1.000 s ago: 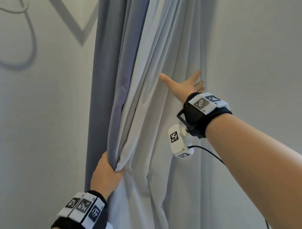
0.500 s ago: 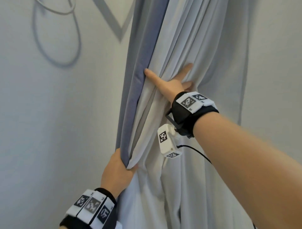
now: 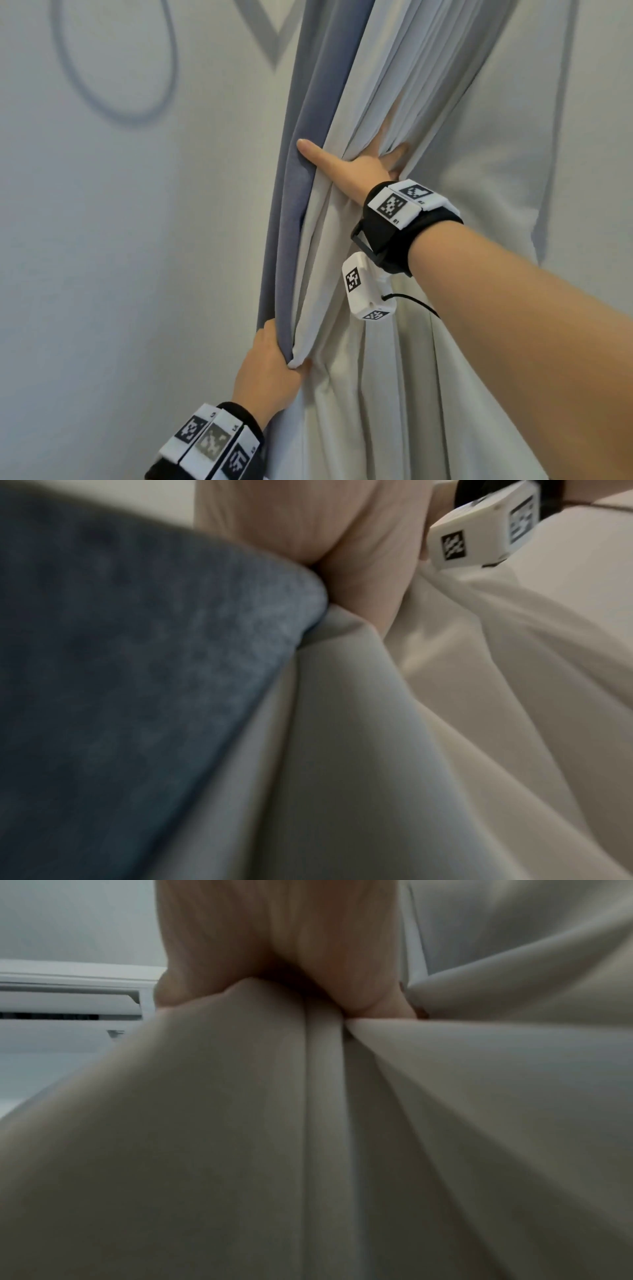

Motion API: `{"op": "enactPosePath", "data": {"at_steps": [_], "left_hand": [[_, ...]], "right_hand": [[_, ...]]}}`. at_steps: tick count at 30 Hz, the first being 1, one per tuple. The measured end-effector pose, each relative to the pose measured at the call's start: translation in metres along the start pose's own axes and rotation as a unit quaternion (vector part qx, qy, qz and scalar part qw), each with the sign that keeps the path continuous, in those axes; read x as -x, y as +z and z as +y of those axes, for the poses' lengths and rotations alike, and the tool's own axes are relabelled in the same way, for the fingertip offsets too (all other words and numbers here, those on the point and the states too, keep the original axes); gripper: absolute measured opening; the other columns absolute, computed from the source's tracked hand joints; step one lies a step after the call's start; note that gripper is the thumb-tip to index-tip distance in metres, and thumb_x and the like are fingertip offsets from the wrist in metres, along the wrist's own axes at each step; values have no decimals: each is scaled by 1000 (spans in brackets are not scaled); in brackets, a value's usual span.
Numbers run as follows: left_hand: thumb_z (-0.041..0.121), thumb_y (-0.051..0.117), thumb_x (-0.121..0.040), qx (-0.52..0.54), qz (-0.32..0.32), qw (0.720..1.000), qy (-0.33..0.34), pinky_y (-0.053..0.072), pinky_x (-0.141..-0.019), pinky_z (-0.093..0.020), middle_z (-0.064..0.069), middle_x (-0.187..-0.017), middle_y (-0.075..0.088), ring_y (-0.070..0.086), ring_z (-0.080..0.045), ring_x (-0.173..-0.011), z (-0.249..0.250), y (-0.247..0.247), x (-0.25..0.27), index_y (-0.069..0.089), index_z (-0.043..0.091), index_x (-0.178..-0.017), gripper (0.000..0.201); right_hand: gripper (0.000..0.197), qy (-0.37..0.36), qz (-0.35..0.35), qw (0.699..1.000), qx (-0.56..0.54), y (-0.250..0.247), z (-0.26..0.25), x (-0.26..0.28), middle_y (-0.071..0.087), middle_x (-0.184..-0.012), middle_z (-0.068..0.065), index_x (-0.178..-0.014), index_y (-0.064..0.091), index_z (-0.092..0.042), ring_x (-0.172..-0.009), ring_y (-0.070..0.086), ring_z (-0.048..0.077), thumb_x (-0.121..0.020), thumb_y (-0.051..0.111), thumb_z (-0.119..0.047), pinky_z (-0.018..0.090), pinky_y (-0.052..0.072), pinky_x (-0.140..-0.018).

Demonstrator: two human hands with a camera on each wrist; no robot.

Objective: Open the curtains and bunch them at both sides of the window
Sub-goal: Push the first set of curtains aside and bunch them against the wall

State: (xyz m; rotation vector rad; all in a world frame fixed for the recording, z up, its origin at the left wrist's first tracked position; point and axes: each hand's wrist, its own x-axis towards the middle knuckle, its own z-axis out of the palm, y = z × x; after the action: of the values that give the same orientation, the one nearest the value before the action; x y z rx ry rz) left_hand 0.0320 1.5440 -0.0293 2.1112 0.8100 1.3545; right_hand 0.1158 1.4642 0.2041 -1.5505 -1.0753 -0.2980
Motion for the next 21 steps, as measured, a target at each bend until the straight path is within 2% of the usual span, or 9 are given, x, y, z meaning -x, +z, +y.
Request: {"op": "enactPosePath", "data": {"at_steps": [2, 4, 6, 9, 11, 13, 14, 17, 21], "left_hand": [[34, 71, -71, -6, -19, 1000, 8, 48, -78, -32, 1, -104, 50, 55, -19, -93, 3, -5, -1, 39, 22, -114, 55], [35, 74, -68, -9, -34, 999, 38, 47, -86, -31, 4, -116, 43, 51, -18, -104, 8, -11, 2, 25, 24, -133, 82], [36, 74, -66, -18, -30, 996, 84, 44, -95, -33, 4, -132, 33, 44, -19, -119, 19, -15, 4, -1, 31, -143, 108], [38, 71, -68, -53, 13, 986, 155, 41, -93, -27, 3, -137, 27, 41, -18, -121, 38, -13, 0, -19, 29, -142, 117], [37, 69, -72, -58, 29, 980, 190, 39, -86, -22, 0, -135, 29, 43, -19, -117, 48, -7, -4, -20, 25, -143, 114], [37, 67, -74, -51, 19, 979, 198, 40, -86, -23, 0, -134, 28, 42, -20, -118, 53, 1, -4, -19, 28, -142, 110], [38, 66, -75, -55, 12, 979, 197, 39, -87, -23, 0, -135, 26, 40, -19, -119, 54, 5, -3, -20, 29, -141, 109], [41, 67, -74, -59, 2, 978, 198, 39, -87, -22, 4, -135, 21, 35, -18, -120, 58, 19, 0, -19, 28, -142, 111], [38, 68, -73, -40, -3, 977, 207, 43, -84, -23, 6, -133, 18, 35, -16, -116, 63, 28, 6, -25, 32, -138, 114]], "right_hand": [[138, 12, -16, 1000, 24, 7, -1, -11, -8, -161, 2, -151, 6, -31, -145, 18, 35, -35, 59, -84, 46, 23, -118], [122, 22, -24, 998, 50, 10, -1, -17, 15, -160, 4, -150, 20, -24, -137, 36, 35, -48, 60, -77, 43, 33, -113], [106, 35, -37, 995, 85, 9, -3, -17, 21, -158, 10, -146, 30, -15, -131, 42, 36, -61, 57, -72, 42, 37, -110], [94, 33, -38, 993, 110, 0, -6, -11, 38, -149, 15, -140, 40, -8, -118, 54, 35, -69, 56, -68, 40, 42, -105], [109, 35, 5, 994, 102, -10, -5, -6, 29, -153, 16, -149, 21, -16, -120, 52, 34, -62, 63, -67, 41, 40, -108], [131, 25, 85, 991, 101, -23, -2, 3, -4, -159, 18, -147, -18, -32, -136, 33, 40, -58, 73, -59, 45, 25, -116], [137, 11, 125, 986, 109, -31, -1, 6, -18, -158, 18, -142, -30, -35, -140, 23, 45, -58, 77, -54, 50, 21, -115], [141, -55, 182, 970, 148, -59, -3, 14, -33, -153, 17, -140, -33, -36, -140, 17, 51, -59, 83, -42, 58, 22, -111], [138, -48, 143, 975, 166, -76, -8, 3, -31, -155, 12, -140, -33, -36, -142, 22, 44, -63, 82, -37, 52, 27, -114]]}}
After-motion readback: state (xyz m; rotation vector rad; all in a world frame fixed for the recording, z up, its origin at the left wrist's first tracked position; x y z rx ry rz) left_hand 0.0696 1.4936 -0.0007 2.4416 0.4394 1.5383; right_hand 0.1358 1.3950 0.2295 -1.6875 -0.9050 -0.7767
